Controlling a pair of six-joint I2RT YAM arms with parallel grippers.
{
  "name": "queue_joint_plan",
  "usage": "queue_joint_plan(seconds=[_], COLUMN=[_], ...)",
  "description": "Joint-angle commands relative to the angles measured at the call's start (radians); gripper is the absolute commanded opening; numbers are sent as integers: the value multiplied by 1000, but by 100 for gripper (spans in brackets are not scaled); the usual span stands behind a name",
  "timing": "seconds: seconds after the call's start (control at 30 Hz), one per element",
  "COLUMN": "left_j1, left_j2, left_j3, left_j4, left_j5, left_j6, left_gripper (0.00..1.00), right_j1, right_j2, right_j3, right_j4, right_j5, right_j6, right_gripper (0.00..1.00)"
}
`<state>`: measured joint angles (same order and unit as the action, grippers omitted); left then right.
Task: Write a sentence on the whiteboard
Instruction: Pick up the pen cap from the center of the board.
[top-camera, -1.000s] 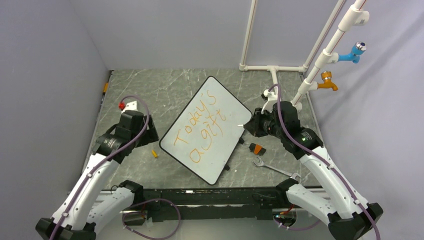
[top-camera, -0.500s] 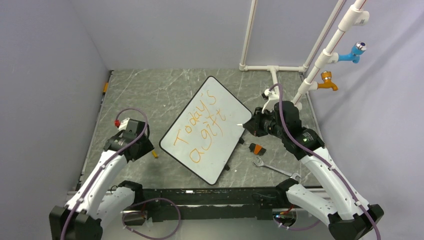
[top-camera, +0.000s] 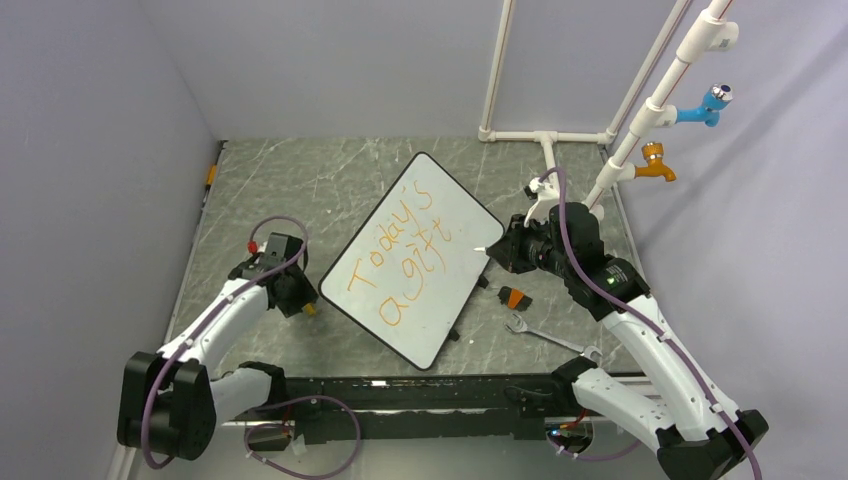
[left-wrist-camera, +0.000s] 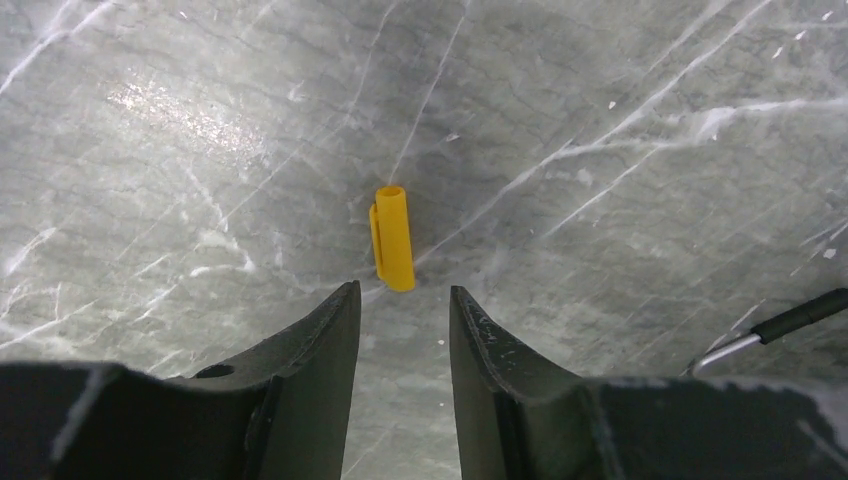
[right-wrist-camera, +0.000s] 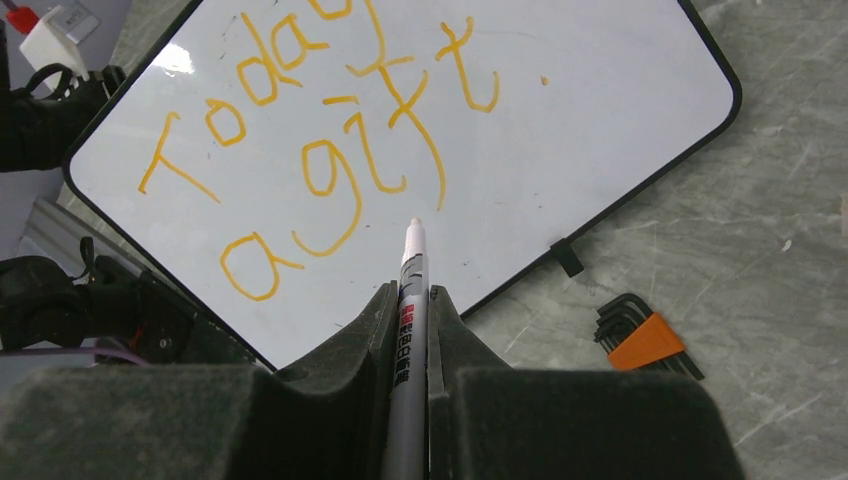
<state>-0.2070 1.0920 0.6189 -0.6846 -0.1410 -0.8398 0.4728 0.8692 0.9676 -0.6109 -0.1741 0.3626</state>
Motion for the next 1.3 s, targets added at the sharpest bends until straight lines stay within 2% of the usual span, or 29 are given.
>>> queue_joint_plan(seconds=[0.0, 0.23, 0.47, 0.63, 0.7, 0.77, 0.9, 1.0, 1.13, 1.27], left_j1=[8, 10, 14, 21, 22, 23, 23, 23, 23, 23], left_j2=[39, 91, 145, 177, 180, 174, 100, -33, -178, -251], left_j3=[-13, -37, -57, -63, -64, -57, -26, 7, 108, 227], left_j4=[55, 88, 135, 169, 177, 177, 135, 90, -29, -130], left_j5=[28, 29, 36, 36, 41, 47, 52, 64, 16, -40], left_j6=[-4, -19, -19, -11, -2, 15, 69, 136, 217, 323], left_gripper=[41, 38, 30, 14, 1, 0, 0, 0, 0, 0], right_j1=[3, 2, 3, 0, 3, 2, 1, 2, 2, 3], right_j2=[-7, 1, 8, 14, 16, 18, 23, 26, 31, 47], right_j3=[16, 14, 19, 22, 24, 26, 37, 54, 82, 97], right_j4=[44, 49, 49, 47, 46, 45, 49, 59, 78, 115], right_j5=[3, 9, 16, 18, 18, 19, 6, -21, -56, -116], right_j6=[-5, -7, -13, -17, -19, -18, -15, -12, 0, 15], right_gripper=[0, 0, 0, 0, 0, 0, 0, 0, 0, 0])
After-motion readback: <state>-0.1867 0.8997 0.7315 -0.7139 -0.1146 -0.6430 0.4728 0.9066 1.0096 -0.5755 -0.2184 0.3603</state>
